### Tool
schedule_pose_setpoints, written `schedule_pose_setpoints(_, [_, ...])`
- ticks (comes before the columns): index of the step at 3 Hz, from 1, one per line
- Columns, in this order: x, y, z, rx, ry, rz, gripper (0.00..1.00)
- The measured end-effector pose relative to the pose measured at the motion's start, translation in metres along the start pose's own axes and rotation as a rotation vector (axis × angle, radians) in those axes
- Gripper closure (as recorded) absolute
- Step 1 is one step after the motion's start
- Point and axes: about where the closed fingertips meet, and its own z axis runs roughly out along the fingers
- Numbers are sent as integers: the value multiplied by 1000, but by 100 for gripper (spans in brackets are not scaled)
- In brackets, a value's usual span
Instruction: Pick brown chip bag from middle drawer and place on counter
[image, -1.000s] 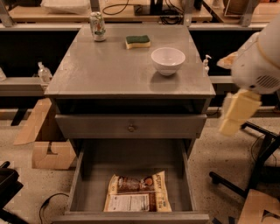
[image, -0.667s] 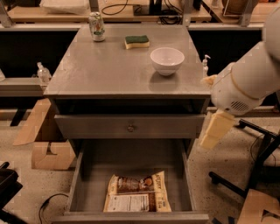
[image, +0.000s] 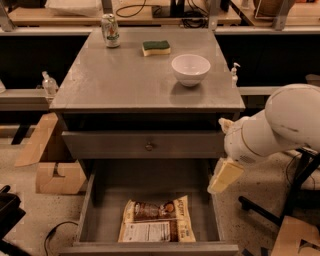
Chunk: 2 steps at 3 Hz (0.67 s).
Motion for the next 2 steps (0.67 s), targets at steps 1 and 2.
schedule_pose_setpoints(1, [0,0,0,0,0,0,0])
schedule_pose_setpoints(2, [-5,26,50,-79,-16,15,0])
